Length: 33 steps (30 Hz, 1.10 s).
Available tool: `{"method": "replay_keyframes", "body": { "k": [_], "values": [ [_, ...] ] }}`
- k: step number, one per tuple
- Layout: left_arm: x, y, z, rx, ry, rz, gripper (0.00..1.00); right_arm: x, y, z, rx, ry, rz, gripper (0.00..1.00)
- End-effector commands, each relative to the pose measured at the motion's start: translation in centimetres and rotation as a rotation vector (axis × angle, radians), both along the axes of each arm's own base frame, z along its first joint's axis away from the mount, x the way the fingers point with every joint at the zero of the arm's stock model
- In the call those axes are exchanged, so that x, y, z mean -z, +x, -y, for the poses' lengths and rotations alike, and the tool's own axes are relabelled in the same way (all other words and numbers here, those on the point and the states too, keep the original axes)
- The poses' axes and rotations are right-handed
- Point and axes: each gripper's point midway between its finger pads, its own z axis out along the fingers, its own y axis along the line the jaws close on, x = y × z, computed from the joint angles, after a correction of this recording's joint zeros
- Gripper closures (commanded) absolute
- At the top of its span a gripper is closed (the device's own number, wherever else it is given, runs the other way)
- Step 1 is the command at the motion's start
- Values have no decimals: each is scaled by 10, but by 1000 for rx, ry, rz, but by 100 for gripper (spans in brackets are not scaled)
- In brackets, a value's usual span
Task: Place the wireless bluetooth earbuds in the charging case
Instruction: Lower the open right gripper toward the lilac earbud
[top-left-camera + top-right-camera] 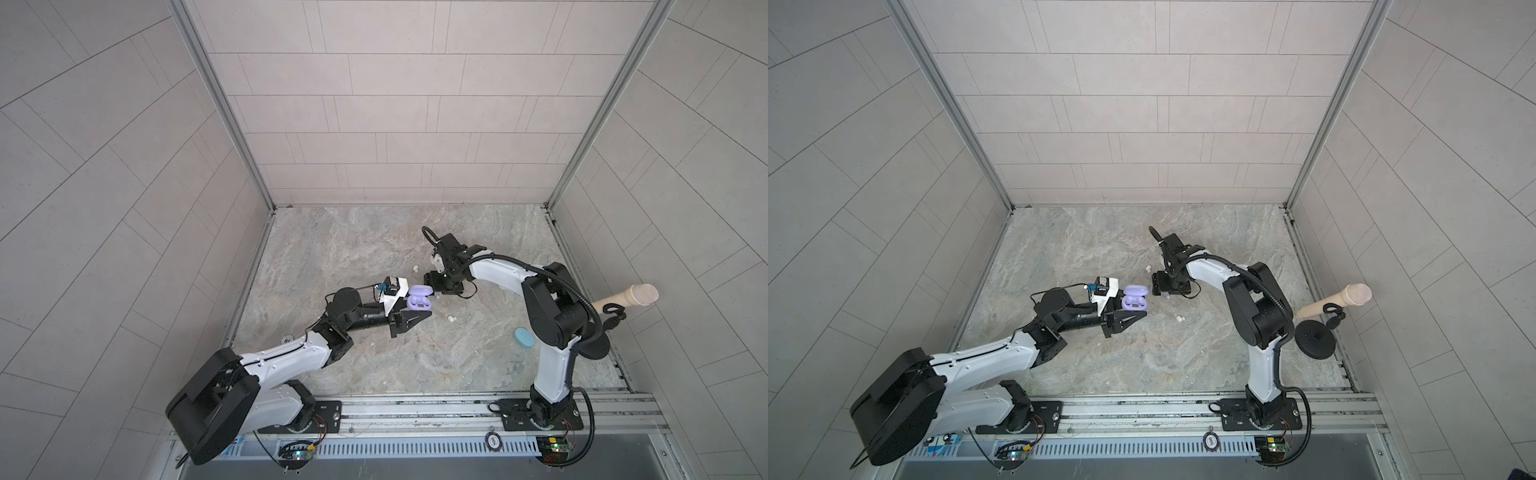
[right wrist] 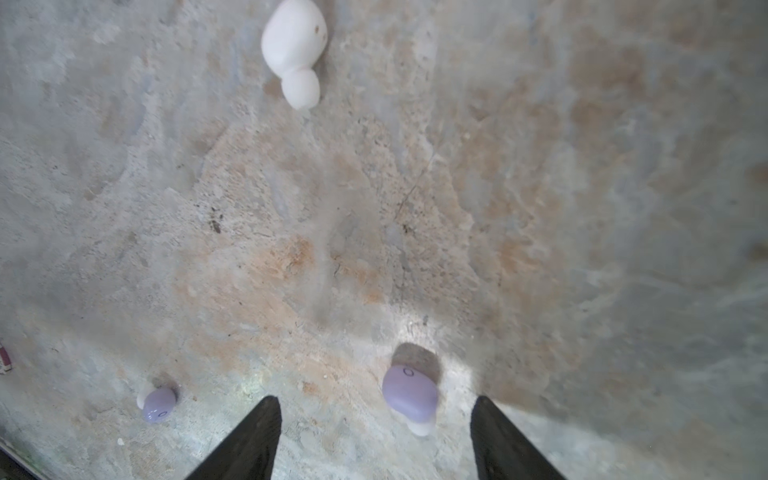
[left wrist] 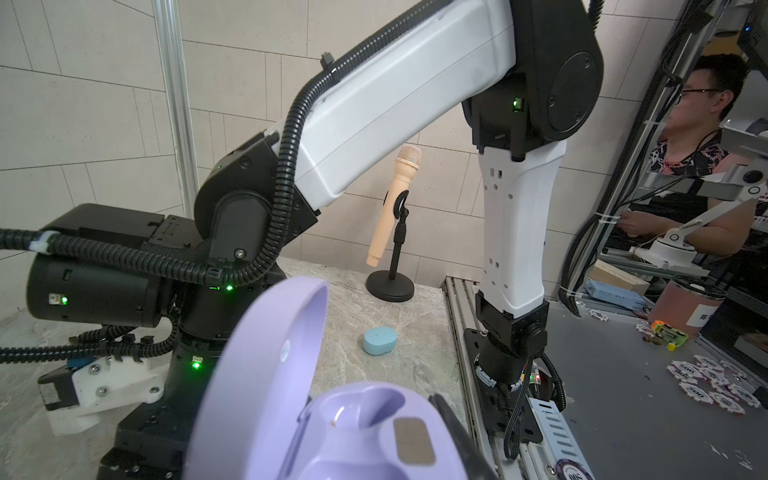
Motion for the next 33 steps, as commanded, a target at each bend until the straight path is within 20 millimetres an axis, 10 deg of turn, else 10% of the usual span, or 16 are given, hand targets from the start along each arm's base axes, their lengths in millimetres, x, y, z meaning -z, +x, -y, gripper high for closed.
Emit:
{"method": "replay_keyframes", "body": {
  "k": [1, 14, 22, 33],
  "values": [
    [-5, -1, -4, -10, -10, 31, 92, 8, -2, -2, -15, 10, -27, 26],
    [-5, -1, -5, -19, -7, 34, 92, -19, -7, -31, -46, 179, -4, 28],
    [-9, -2, -7, -23, -9, 41, 92, -44, -46, -54, -120, 252, -46, 30],
    [-12, -6, -12, -30, -16, 38, 92, -35, -46, -18, -94, 32, -11, 31]
  ]
}}
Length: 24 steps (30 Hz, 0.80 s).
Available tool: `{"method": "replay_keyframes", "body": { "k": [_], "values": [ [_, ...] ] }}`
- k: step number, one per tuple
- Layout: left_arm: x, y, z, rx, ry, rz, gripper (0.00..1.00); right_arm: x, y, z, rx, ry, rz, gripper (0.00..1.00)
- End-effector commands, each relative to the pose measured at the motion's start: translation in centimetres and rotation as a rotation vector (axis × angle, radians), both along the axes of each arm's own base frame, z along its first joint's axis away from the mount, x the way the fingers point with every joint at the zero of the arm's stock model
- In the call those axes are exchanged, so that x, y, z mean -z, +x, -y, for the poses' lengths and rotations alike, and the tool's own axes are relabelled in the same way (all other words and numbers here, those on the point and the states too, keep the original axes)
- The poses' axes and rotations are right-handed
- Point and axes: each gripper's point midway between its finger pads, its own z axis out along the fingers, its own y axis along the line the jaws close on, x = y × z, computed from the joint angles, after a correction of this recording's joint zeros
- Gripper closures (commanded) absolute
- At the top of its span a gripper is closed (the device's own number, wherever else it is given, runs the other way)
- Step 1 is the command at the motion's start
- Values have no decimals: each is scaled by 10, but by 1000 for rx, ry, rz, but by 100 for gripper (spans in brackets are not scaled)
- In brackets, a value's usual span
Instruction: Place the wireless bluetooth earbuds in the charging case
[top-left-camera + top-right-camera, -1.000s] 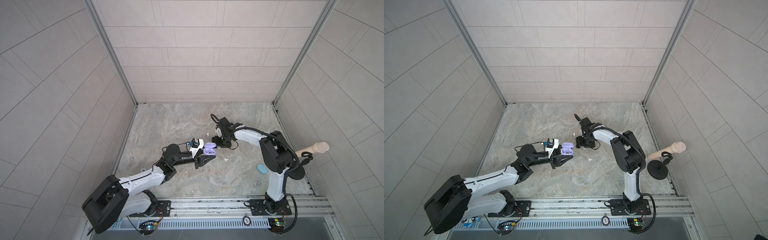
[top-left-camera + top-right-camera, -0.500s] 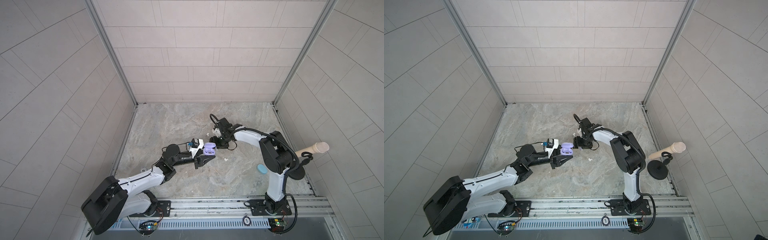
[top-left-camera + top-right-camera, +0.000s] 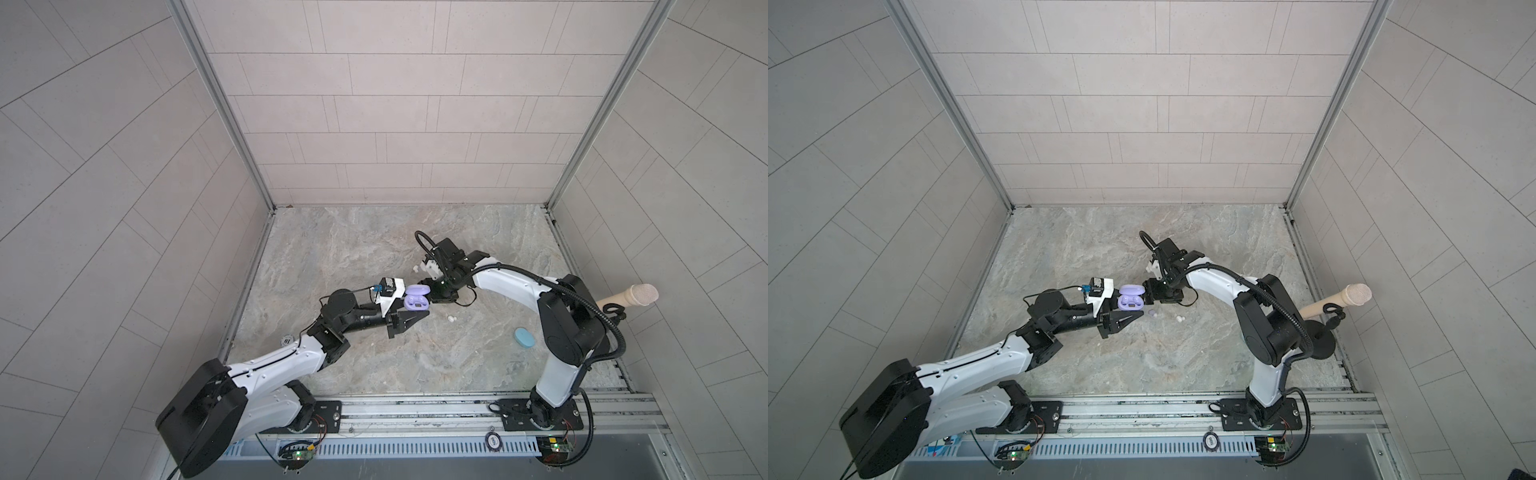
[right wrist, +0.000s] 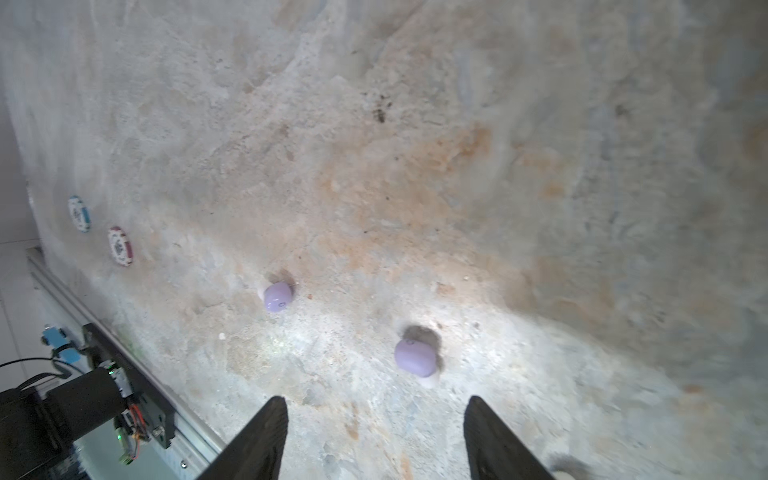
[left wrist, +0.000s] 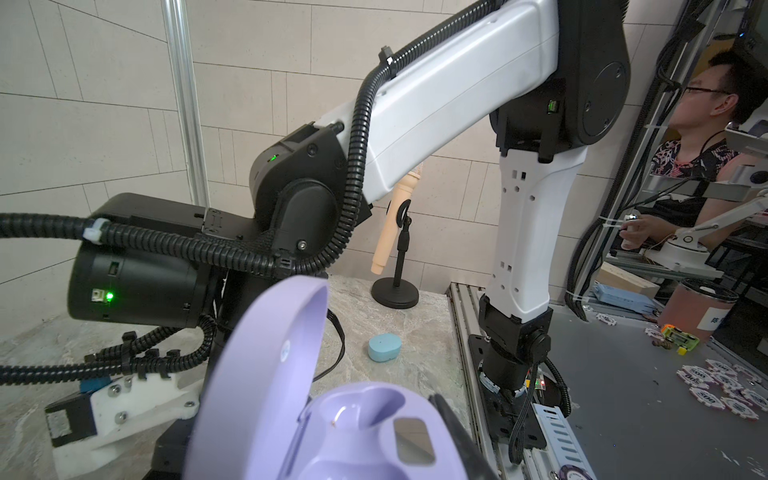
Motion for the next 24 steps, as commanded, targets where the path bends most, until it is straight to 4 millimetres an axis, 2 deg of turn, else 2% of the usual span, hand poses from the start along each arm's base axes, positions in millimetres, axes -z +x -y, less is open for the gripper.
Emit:
{"method": "replay_keyframes", "body": {
  "k": [1, 7, 16, 19, 21, 24],
  "values": [
    [-3, -2, -5, -11, -7, 12, 92, 7, 2, 15, 11, -97, 6, 31],
    [-5, -6, -11, -31, -2, 7, 92, 24, -1, 13, 19, -123, -23, 35],
    [-1, -7, -21, -78, 11, -18, 92, 29, -24, -2, 109, -78, -65, 36],
    [-1, -7, -24, -92, 11, -28, 92, 28, -27, 0, 76, -181, -20, 33],
    [-1, -7, -26, -102, 7, -36, 92, 29, -23, 6, 46, -271, 21, 32],
    [0, -8, -31, -122, 7, -48, 92, 27, -14, 9, 36, -312, 53, 32]
  ]
}}
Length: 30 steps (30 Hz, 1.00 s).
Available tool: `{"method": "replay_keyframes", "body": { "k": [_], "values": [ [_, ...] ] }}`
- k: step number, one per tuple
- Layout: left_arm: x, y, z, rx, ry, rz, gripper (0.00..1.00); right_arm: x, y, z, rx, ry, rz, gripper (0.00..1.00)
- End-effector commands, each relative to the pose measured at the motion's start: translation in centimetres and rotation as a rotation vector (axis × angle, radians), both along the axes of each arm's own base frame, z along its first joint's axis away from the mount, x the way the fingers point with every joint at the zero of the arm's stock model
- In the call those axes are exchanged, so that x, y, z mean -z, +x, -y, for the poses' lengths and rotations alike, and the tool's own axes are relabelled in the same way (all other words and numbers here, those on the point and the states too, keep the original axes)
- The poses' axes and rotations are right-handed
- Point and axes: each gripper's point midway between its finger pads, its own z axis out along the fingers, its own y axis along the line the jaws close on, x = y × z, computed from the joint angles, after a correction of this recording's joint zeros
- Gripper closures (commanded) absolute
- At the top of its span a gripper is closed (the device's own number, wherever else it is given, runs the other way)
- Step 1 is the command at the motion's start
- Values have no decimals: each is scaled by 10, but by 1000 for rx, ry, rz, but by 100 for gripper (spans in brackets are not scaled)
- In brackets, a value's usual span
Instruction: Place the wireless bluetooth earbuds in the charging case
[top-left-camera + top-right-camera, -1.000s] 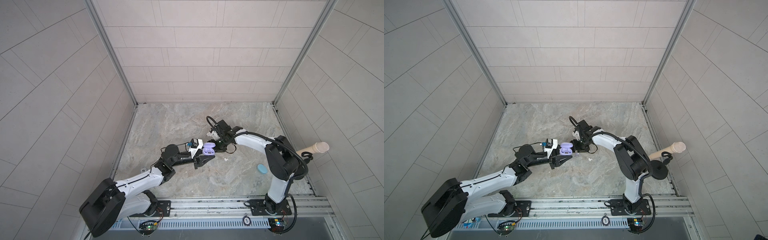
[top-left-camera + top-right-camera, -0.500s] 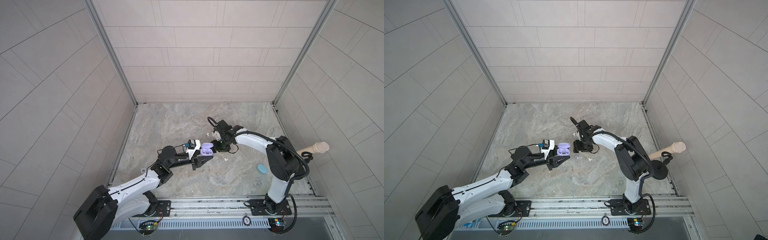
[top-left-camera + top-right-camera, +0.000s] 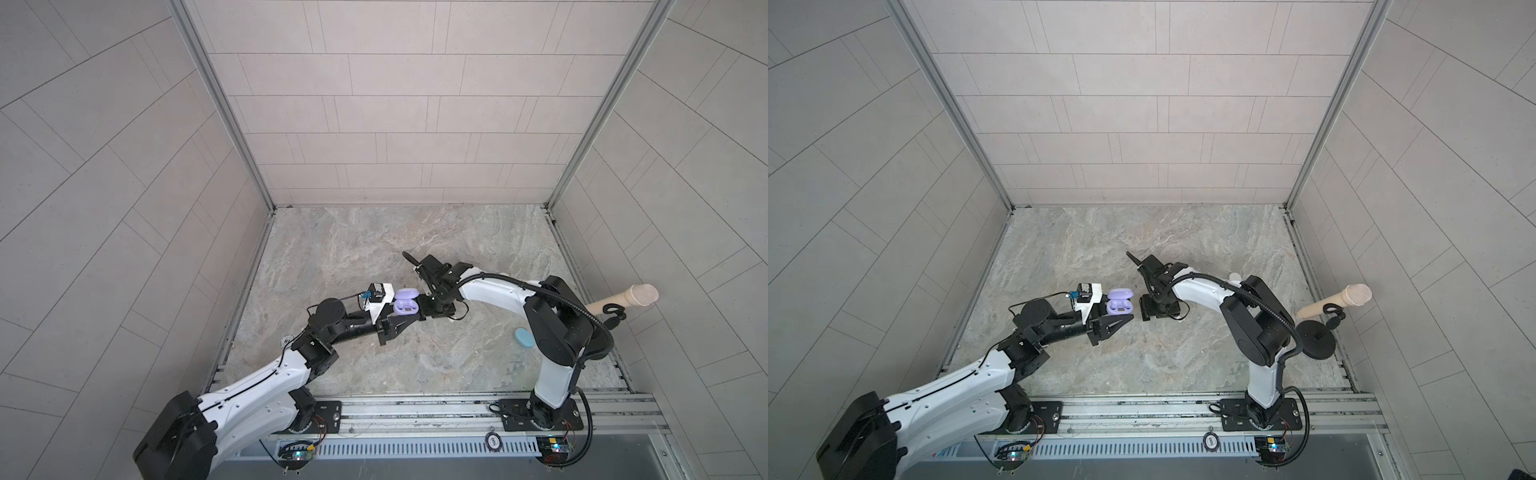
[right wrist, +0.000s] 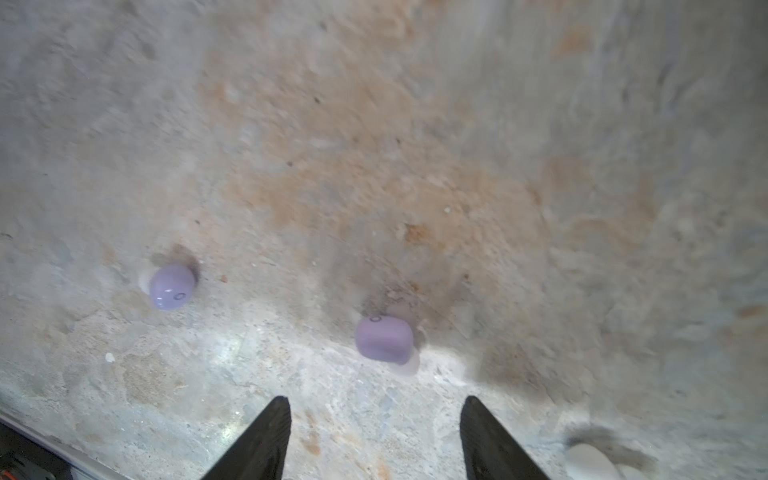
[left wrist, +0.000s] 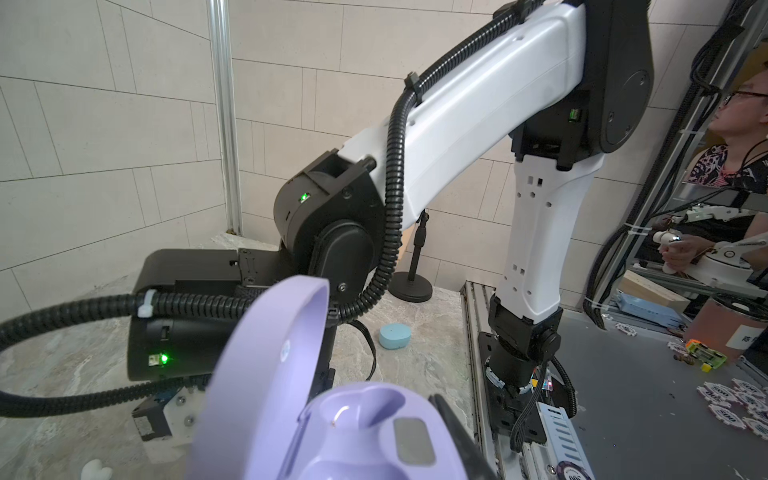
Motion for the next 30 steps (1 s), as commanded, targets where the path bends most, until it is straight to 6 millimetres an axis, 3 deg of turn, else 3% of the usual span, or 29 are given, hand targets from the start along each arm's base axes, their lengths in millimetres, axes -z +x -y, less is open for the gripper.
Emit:
{"method": "replay_keyframes", "body": {
  "k": [1, 7, 16, 24, 30],
  "values": [
    [0, 1, -7, -33, -7, -12, 92, -3, 14, 16, -2, -120, 59, 32],
    [3, -2, -16, -70, -2, -25, 92, 1, 24, 27, -47, -243, 93, 34],
    [4, -5, -22, -86, -3, -24, 92, 11, 21, 14, -128, -320, 112, 35],
    [6, -4, -21, -83, 4, -23, 92, 22, 20, 28, -156, -429, 106, 35],
    [5, -4, -21, -83, 3, -21, 92, 10, 26, 39, -149, -477, 148, 36]
  ]
}}
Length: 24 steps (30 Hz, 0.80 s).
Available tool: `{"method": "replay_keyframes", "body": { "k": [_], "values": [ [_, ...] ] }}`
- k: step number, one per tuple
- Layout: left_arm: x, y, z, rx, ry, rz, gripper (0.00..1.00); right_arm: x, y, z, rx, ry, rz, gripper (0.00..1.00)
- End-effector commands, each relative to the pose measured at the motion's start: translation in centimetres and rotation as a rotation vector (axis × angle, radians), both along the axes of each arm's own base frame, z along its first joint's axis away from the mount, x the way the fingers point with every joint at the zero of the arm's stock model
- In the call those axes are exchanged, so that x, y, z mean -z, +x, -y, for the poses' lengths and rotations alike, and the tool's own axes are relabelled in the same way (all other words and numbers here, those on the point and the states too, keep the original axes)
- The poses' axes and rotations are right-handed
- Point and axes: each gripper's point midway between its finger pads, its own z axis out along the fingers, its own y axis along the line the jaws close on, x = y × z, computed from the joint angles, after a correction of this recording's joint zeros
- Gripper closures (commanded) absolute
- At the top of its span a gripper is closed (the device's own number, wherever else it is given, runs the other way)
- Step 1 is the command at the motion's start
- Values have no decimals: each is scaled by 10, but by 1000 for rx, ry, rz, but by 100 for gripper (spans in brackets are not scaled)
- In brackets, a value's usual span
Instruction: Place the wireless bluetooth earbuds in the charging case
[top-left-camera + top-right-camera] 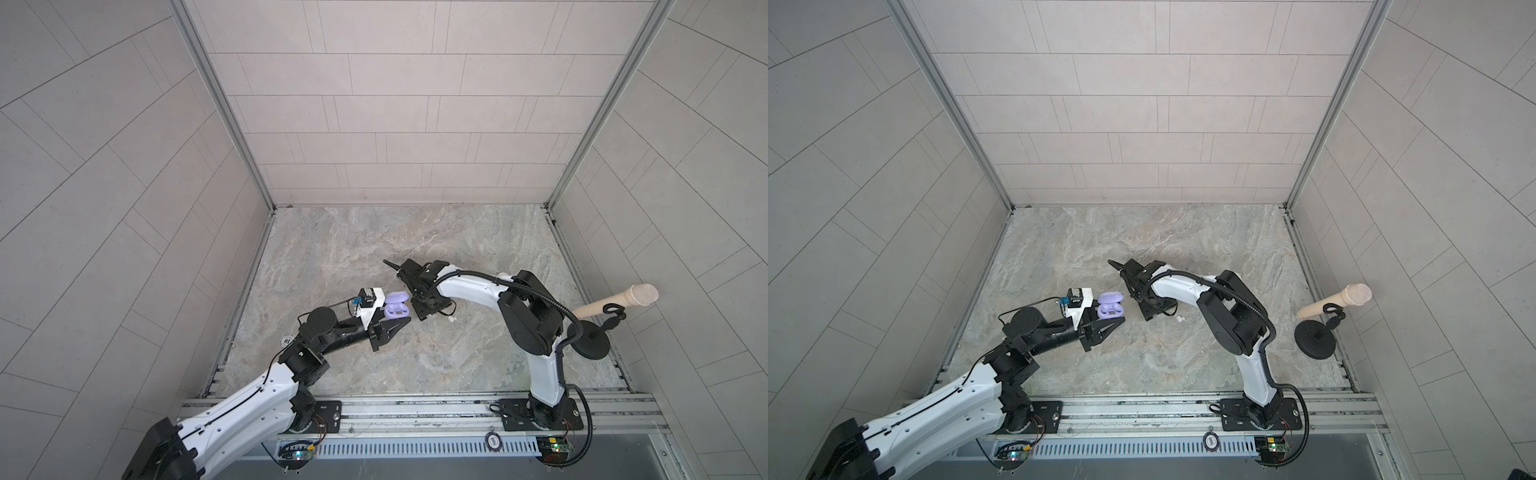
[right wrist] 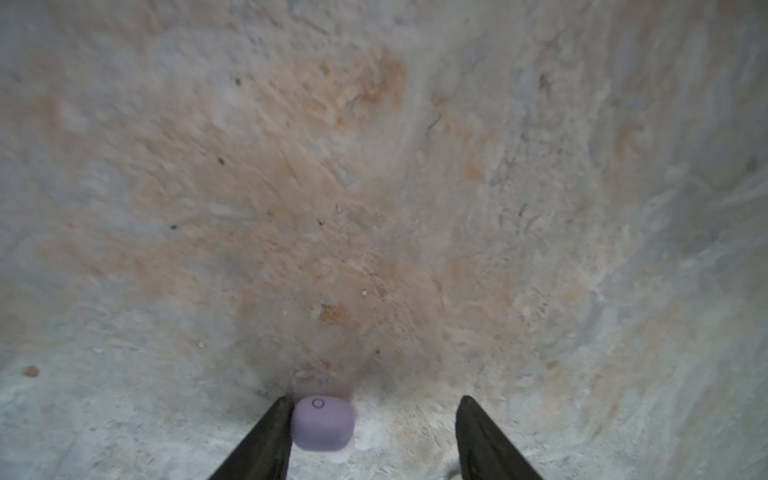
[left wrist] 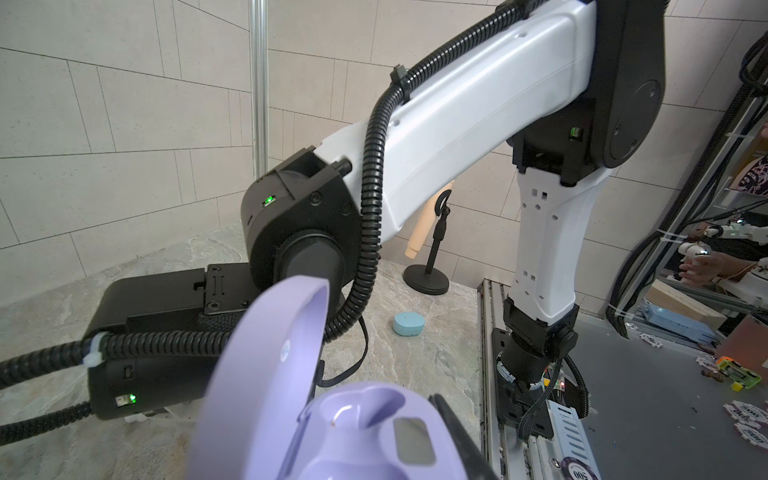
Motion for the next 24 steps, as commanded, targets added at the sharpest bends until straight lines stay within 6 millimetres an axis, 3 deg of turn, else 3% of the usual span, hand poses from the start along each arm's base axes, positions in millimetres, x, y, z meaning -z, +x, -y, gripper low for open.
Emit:
{"method": "replay_keyframes", "body": {
  "k": [1, 9, 14, 24],
  "values": [
    [-2, 0, -1, -4, -10, 10, 92, -14, 3, 16, -3, -76, 41, 36],
    [-1, 1, 1, 4, -7, 9, 92, -38, 11, 56, 49, -123, 87, 36],
    [-1, 1, 1, 5, -7, 7, 92, -42, 9, 72, 77, -117, 76, 36],
    [0, 2, 2, 9, -1, 0, 91, -42, 1, 48, 150, 121, 47, 36]
  ]
}}
